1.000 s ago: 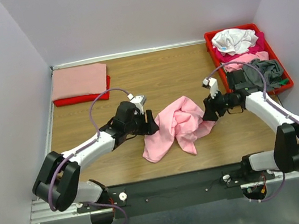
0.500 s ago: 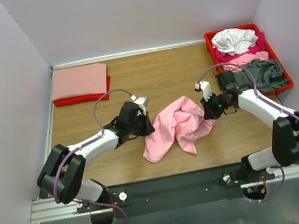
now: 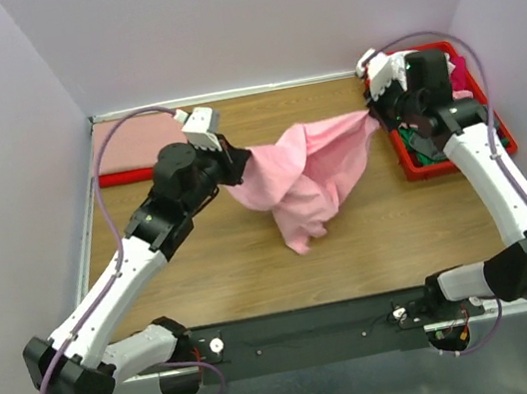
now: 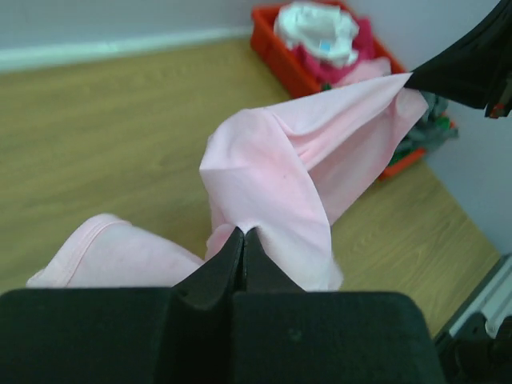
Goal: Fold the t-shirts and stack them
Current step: Flatten the tshirt out
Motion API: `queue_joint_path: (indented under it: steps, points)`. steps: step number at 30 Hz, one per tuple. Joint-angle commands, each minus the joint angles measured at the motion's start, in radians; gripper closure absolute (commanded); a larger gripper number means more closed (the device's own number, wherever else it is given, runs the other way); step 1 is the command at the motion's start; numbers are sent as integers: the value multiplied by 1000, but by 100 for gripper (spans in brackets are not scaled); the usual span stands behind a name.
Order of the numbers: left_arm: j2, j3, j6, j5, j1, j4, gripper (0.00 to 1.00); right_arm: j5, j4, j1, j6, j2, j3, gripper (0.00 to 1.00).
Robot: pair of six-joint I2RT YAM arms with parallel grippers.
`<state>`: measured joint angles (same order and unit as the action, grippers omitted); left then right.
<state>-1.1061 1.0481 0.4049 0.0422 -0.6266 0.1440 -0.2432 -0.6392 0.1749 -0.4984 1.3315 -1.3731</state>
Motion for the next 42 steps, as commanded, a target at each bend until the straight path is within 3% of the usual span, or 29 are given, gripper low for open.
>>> queue_joint_path:
  steps: [1, 6, 9, 13, 19, 22, 27, 36, 42]
  points:
    - [83, 93, -81, -88, 21, 29, 100, 54, -5, 3, 18, 29, -202, 100]
    - [155, 159, -135, -160, 22, 37, 100, 70, -4, 2, 46, 32, -417, 100]
    - [207, 168, -155, -304, 27, 67, 100, 125, -1, 0, 58, 23, -477, 100]
    - [278, 142, -129, -445, 37, 94, 100, 208, 21, -23, 52, -6, -462, 100]
    - [295, 125, -80, -441, 44, 132, 100, 210, 32, -44, 60, -60, -445, 100]
    - [292, 118, -66, -360, 44, 131, 100, 133, 13, -46, 34, -97, -416, 100]
    - [293, 95, -89, 1, 44, 94, 100, -39, -108, -55, -41, -181, -367, 100]
    - [414, 84, -38, 146, 44, 200, 100, -194, -292, -143, -129, -327, -308, 100]
    - [500, 99, 50, 254, 42, 288, 100, -340, -398, -253, -150, -371, -403, 100]
